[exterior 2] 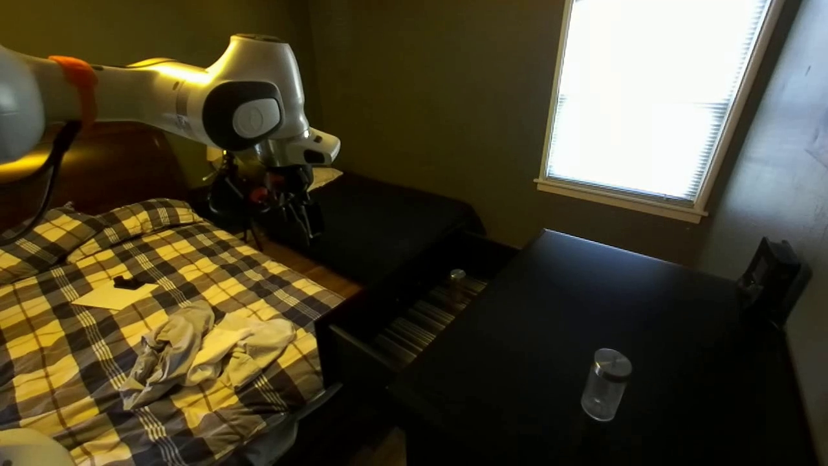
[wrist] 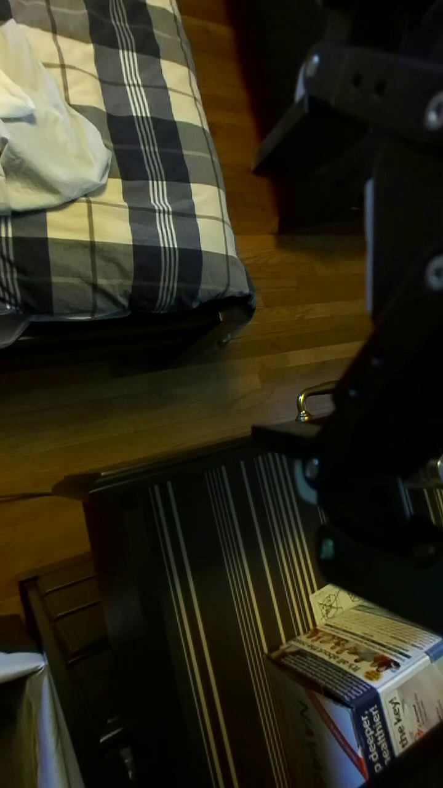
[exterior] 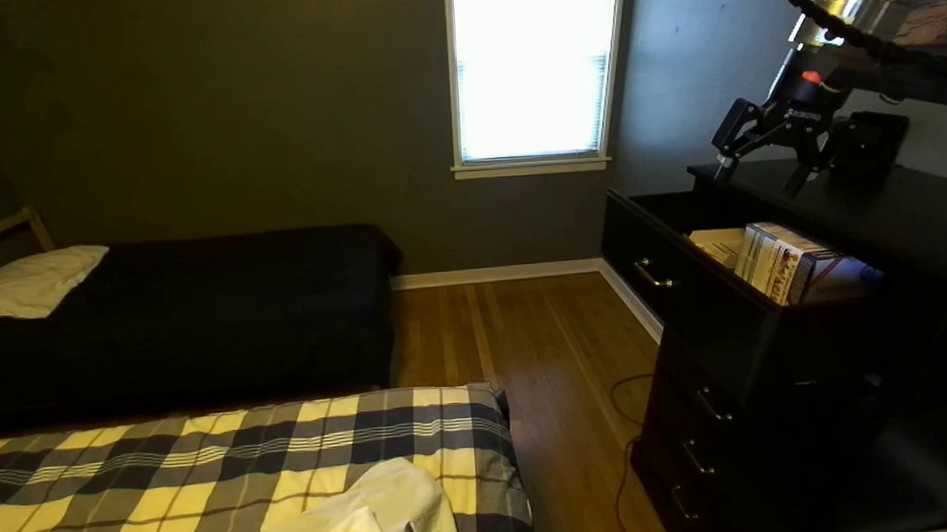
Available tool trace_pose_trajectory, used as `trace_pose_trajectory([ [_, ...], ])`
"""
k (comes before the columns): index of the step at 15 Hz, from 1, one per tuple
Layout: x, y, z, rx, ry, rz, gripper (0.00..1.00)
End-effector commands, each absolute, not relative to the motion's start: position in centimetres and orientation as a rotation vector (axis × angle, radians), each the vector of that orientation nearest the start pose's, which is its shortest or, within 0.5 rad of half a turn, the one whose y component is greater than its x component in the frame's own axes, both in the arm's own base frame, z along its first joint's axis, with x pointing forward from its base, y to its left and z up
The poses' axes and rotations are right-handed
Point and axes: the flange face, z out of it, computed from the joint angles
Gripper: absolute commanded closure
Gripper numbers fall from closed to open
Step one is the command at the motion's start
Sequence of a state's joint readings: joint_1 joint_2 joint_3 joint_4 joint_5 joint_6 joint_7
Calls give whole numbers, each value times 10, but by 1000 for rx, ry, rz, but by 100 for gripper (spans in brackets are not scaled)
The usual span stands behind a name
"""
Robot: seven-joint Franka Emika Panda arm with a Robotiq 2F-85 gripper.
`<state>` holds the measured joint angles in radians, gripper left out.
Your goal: Put the salt shaker in the open drawer
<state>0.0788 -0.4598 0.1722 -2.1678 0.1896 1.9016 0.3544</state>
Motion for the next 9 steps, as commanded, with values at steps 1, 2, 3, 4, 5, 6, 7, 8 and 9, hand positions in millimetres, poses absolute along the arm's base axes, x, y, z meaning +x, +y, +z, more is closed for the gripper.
trace_pose_trajectory([
  [1,415,133,591,-2966,235,-221,0],
  [2,415,133,591,-2966,235,-221,0],
  [3,422,130,591,-3020,352,-262,0],
  [4,427,123,593,-3022,441,-273,0],
  [5,430,114,595,-3056,516,-277,0],
  [6,436,102,596,-3073,584,-307,0],
  [7,439,91,597,-3089,658,-330,0],
  [8,443,75,597,-3101,731,-362,0],
  [9,446,61,598,-3108,810,-381,0],
])
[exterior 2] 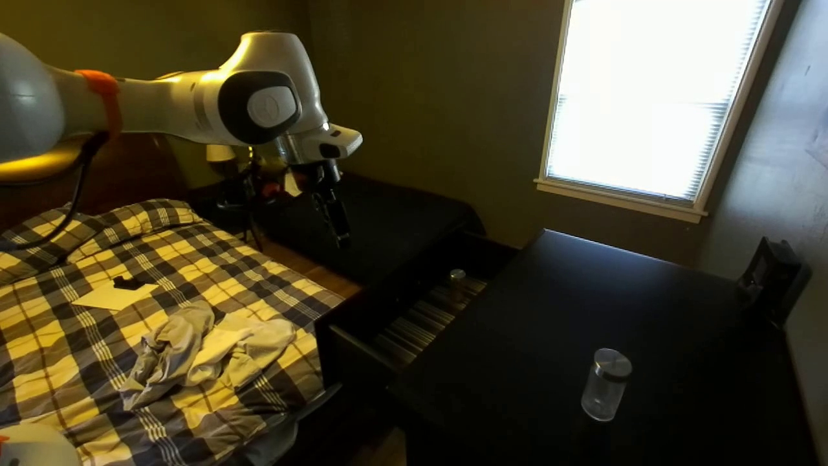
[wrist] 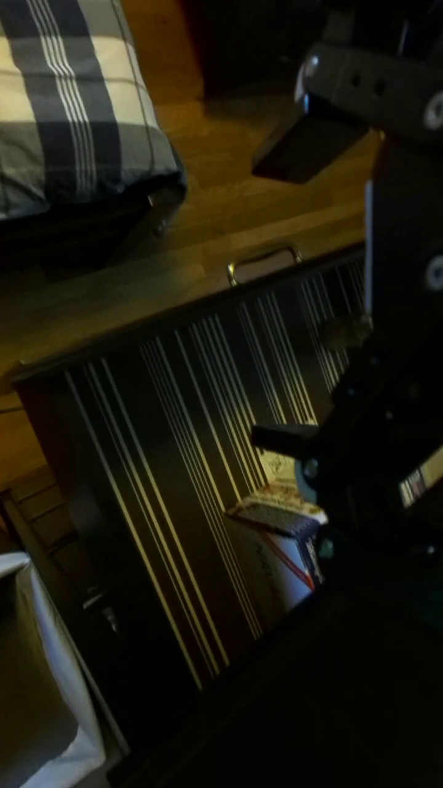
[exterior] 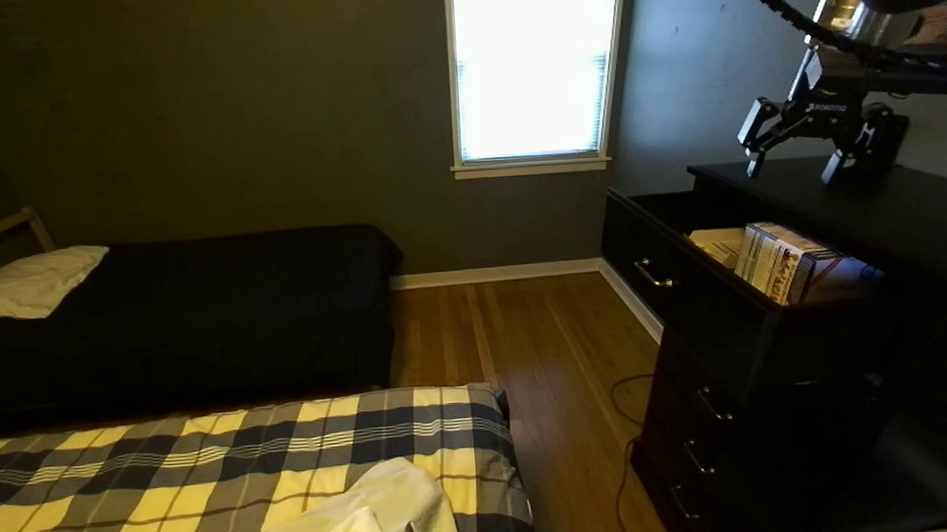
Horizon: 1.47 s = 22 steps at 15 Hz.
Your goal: Put the salt shaker in the open drawer
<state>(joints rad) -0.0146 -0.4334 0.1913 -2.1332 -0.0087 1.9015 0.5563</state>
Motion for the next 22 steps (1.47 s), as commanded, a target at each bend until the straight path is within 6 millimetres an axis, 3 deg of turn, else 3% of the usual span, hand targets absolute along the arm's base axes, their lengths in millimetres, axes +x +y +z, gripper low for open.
trace_pose_trajectory([
  [1,450,46,600,-3107,893,-403,0],
  [4,460,-5,603,-3080,1152,-452,0],
  [8,457,-75,611,-2968,1499,-458,0],
  [12,439,-140,614,-2784,1788,-447,0],
  [16,416,-195,613,-2669,1930,-463,0],
  [18,412,-217,610,-2633,2011,-545,0],
  [19,416,-207,615,-2673,1927,-468,0],
  [22,412,-221,615,-2649,1978,-511,0],
])
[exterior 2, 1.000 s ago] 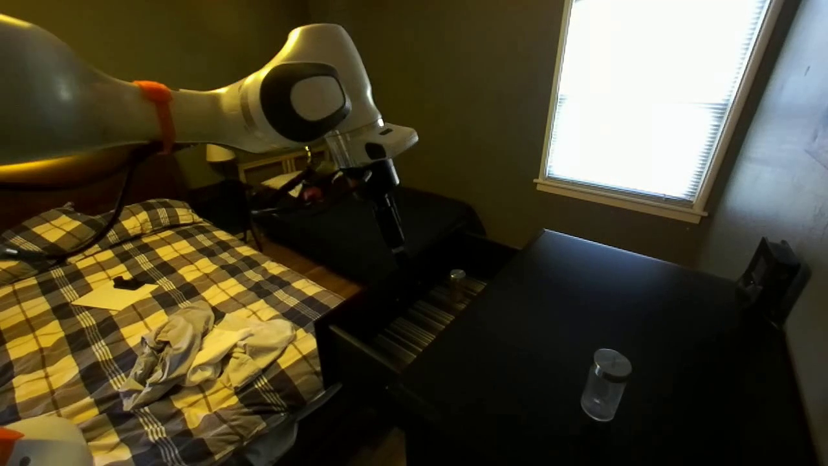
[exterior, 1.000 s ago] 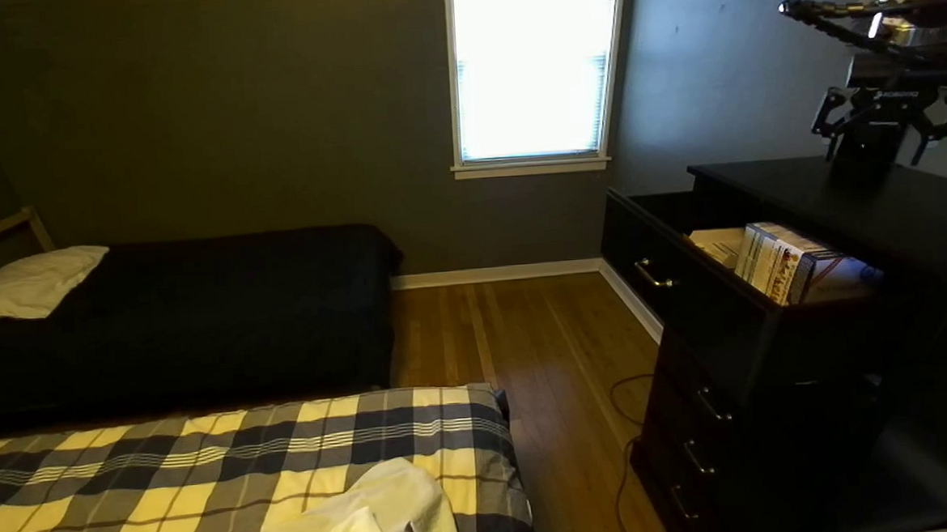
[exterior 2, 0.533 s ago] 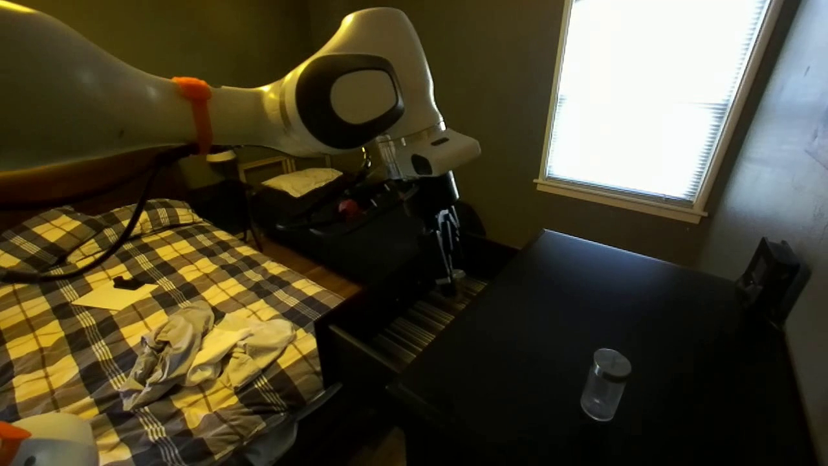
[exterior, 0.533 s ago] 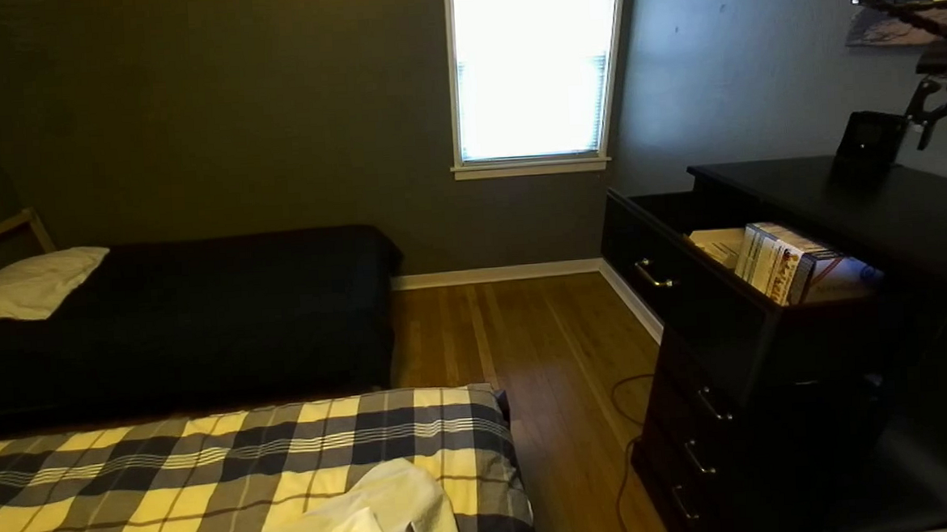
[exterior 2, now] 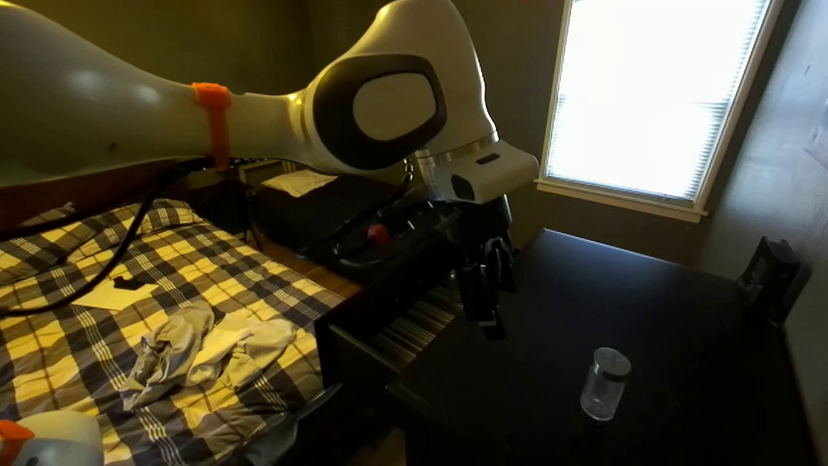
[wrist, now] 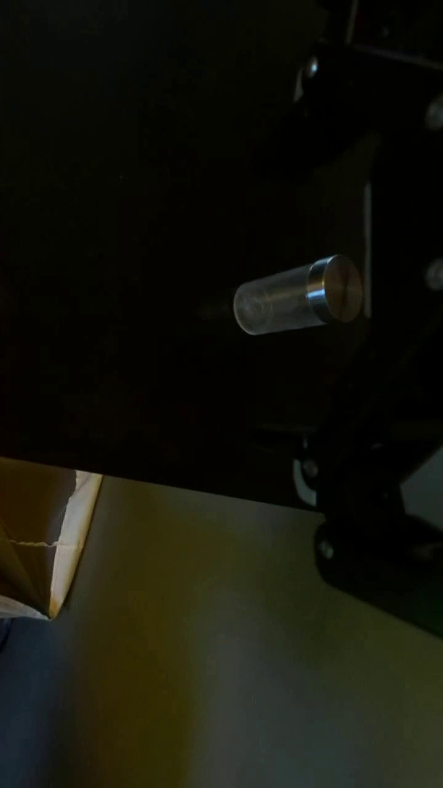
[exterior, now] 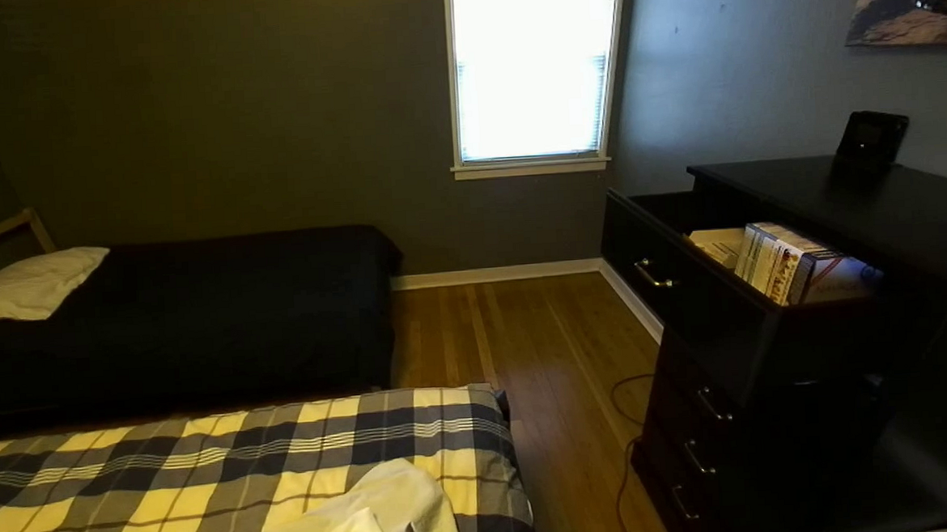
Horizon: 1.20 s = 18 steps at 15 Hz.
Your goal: Put the salt shaker in the open drawer
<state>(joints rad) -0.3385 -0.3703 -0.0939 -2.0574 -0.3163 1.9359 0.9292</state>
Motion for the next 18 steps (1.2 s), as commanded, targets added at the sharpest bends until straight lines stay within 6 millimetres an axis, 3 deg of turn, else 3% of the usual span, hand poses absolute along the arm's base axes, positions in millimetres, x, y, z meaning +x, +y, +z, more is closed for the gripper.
trace_pose_trajectory([
  [1,412,-220,615,-2647,1981,-512,0],
  [6,413,-219,615,-2643,1986,-514,0],
  [14,435,-293,589,-2606,1976,-362,0],
  [18,450,-316,577,-2604,1887,-326,0],
])
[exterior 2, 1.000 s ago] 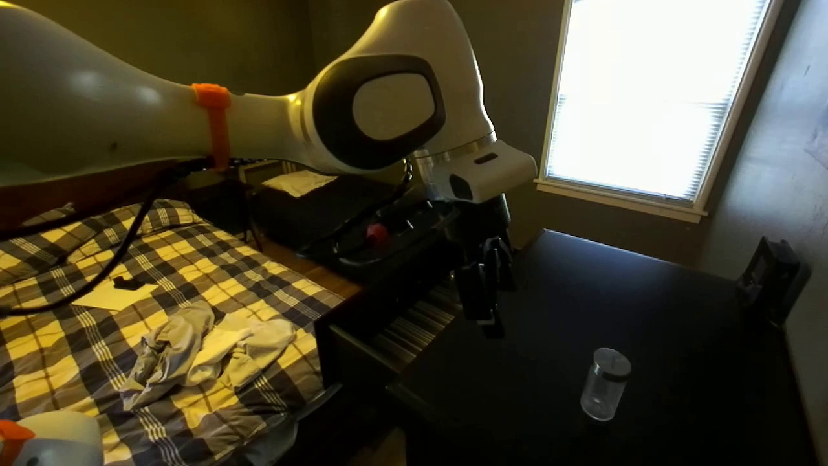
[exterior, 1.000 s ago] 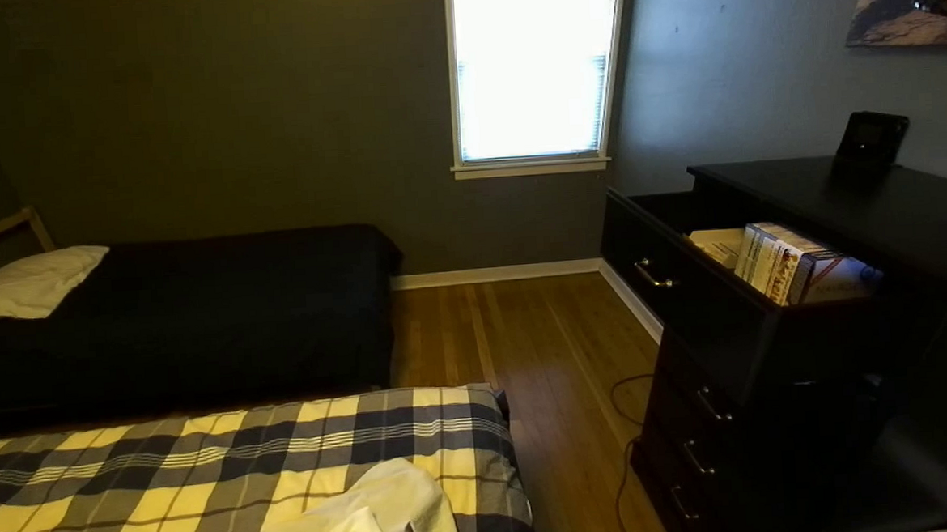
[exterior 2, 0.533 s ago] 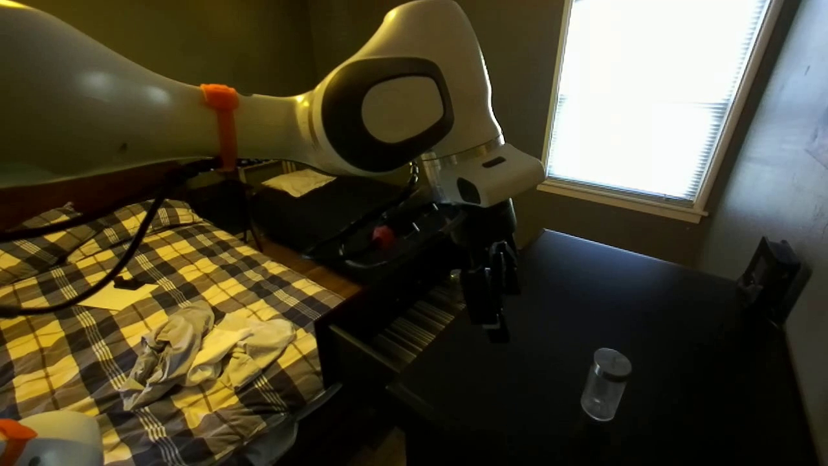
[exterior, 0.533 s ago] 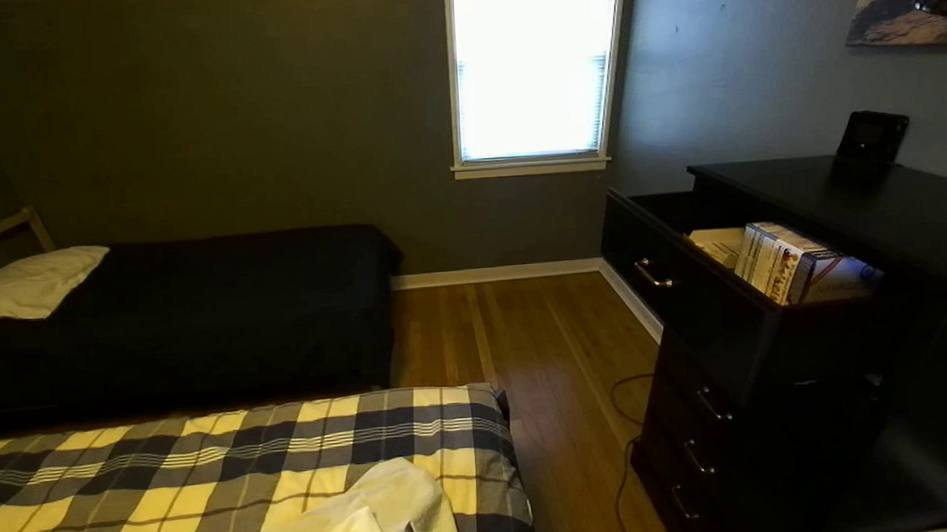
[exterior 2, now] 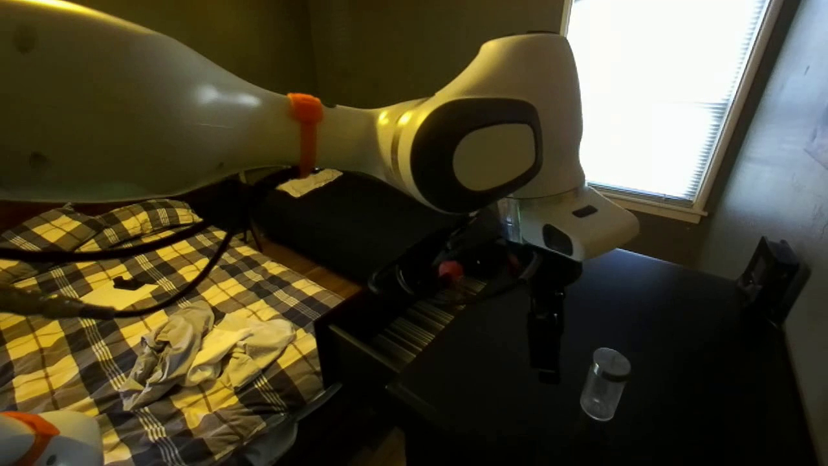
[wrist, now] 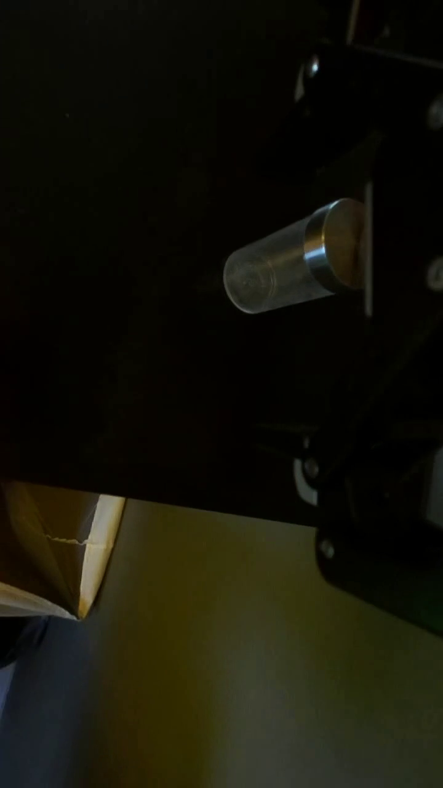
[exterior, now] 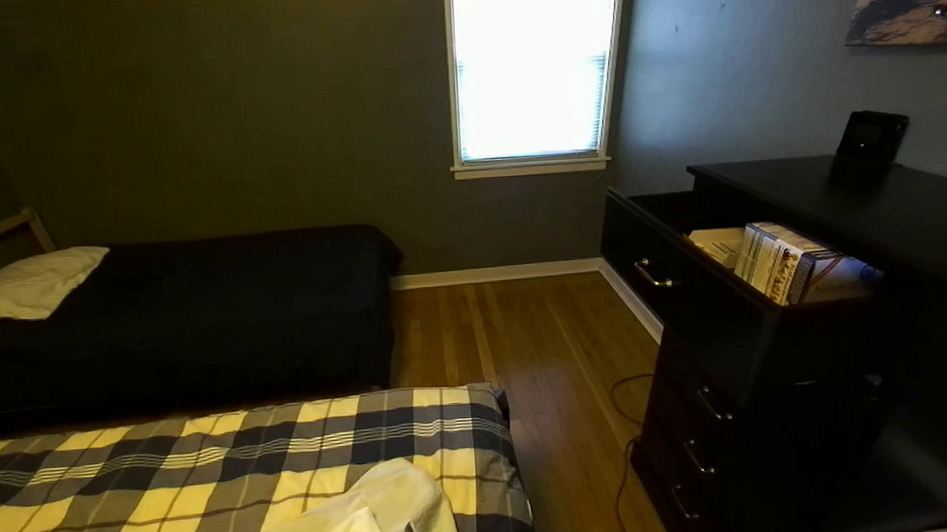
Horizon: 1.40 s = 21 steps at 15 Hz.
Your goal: Put the salt shaker in the open drawer
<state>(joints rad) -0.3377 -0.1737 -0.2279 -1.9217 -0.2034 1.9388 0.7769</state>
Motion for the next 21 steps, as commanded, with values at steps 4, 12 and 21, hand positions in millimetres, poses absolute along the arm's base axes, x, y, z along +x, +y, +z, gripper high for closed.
trace_pose_trajectory([
  [4,468,-332,575,-2611,1799,-327,0],
  [12,493,-366,561,-2648,1816,-311,0],
  [21,503,-379,544,-2674,1833,-251,45],
])
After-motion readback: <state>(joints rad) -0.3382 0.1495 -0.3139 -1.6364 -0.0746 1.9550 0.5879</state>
